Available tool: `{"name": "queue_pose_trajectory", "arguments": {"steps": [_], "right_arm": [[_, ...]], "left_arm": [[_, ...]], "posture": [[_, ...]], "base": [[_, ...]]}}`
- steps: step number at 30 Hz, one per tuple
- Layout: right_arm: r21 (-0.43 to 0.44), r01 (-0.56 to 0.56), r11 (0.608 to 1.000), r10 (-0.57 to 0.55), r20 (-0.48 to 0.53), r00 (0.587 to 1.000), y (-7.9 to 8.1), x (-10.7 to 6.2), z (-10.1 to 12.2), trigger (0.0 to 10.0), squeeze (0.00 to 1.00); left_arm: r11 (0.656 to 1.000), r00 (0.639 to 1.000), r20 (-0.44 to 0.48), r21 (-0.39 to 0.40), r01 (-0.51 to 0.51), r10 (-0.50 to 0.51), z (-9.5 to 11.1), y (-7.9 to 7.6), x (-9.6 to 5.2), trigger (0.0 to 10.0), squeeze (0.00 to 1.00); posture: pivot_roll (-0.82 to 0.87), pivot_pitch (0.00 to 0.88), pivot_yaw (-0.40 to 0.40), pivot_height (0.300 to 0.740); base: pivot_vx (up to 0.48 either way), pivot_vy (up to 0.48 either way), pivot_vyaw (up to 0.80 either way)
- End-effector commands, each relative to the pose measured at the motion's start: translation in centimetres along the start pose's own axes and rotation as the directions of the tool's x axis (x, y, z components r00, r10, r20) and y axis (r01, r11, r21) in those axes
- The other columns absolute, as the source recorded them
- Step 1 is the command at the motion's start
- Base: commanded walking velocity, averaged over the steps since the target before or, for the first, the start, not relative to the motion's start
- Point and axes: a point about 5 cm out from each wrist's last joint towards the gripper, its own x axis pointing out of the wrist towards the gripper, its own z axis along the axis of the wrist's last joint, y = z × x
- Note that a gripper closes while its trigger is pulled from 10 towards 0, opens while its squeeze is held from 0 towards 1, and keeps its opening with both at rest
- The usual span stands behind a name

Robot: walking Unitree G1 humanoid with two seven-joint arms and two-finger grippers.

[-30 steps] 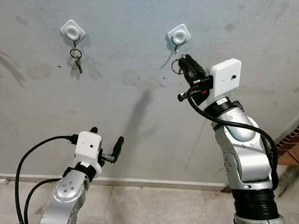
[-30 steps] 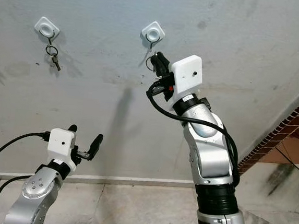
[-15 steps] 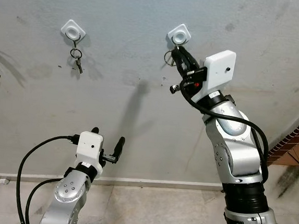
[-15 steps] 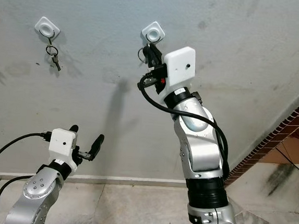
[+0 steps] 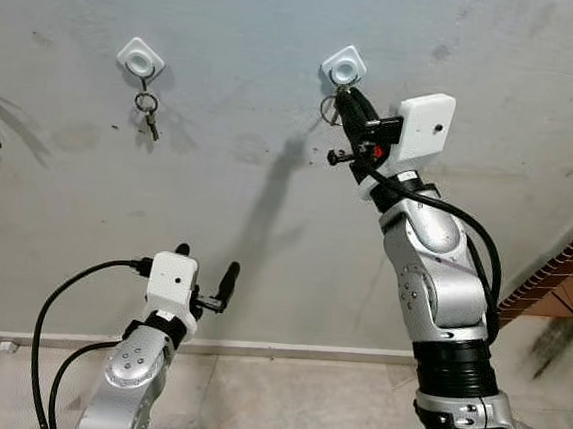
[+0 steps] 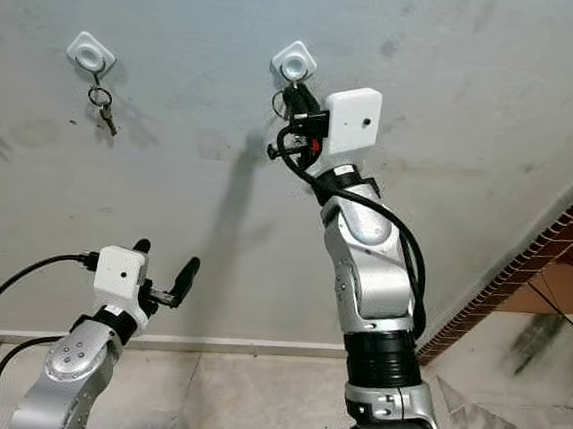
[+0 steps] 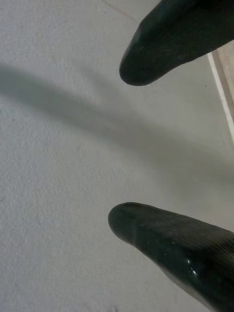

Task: Hang keys on a hook

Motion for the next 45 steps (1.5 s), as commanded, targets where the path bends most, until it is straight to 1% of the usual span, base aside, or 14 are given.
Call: {"name": "queue_pose_trajectory", "arguments": {"steps": [1,6,18,28,37,45], "right_arm": [[0.025,0.008,1.0,-0.008,0.008,1.0,-0.02,0.27,0.33,10.0,0.0],[0.043,0.013,0.999,-0.013,0.004,1.0,-0.01,0.4,0.25,10.0,0.0],[0.055,0.006,0.998,-0.006,0.007,1.0,0.2,0.67,0.28,10.0,0.0],[0.152,0.041,0.988,-0.041,0.001,0.999,0.34,0.81,0.19,10.0,0.0],[0.184,0.054,0.981,-0.053,-0.007,0.999,0.27,1.07,0.16,10.0,0.0],[0.241,0.108,0.965,-0.101,-0.04,0.994,-0.26,1.19,-0.3,10.0,0.0]], "left_arm": [[1.0,1.0,-0.01,0.005,0.003,-0.003,-0.23,0.02,-0.13,10.0,0.0],[1.0,1.0,-0.01,0.006,0.003,-0.003,-0.24,0.02,-0.15,10.0,0.0],[1.0,1.0,-0.011,0.005,0.0,0.0,-0.24,0.03,-0.22,10.0,0.0],[1.0,1.0,-0.013,0.005,0.0,0.0,-0.3,0.01,-0.35,10.0,0.0],[1.0,1.0,-0.015,0.005,-0.002,0.002,-0.34,-0.01,-0.39,10.0,0.0],[1.0,1.0,-0.016,0.007,-0.002,0.002,-0.34,-0.02,-0.39,10.0,0.0]], "posture": [[0.06,0.077,0.027,0.74],[0.07,0.075,0.026,0.74],[0.07,0.078,0.022,0.74],[0.07,0.084,0.024,0.74],[0.07,0.084,0.021,0.74],[0.07,0.085,0.024,0.74]], "base": [[0.0,0.0,0.0],[0.0,0.0,0.0],[0.0,0.0,0.0],[0.0,0.0,0.0],[0.0,0.0,0.0],[0.0,0.0,0.0]]}}
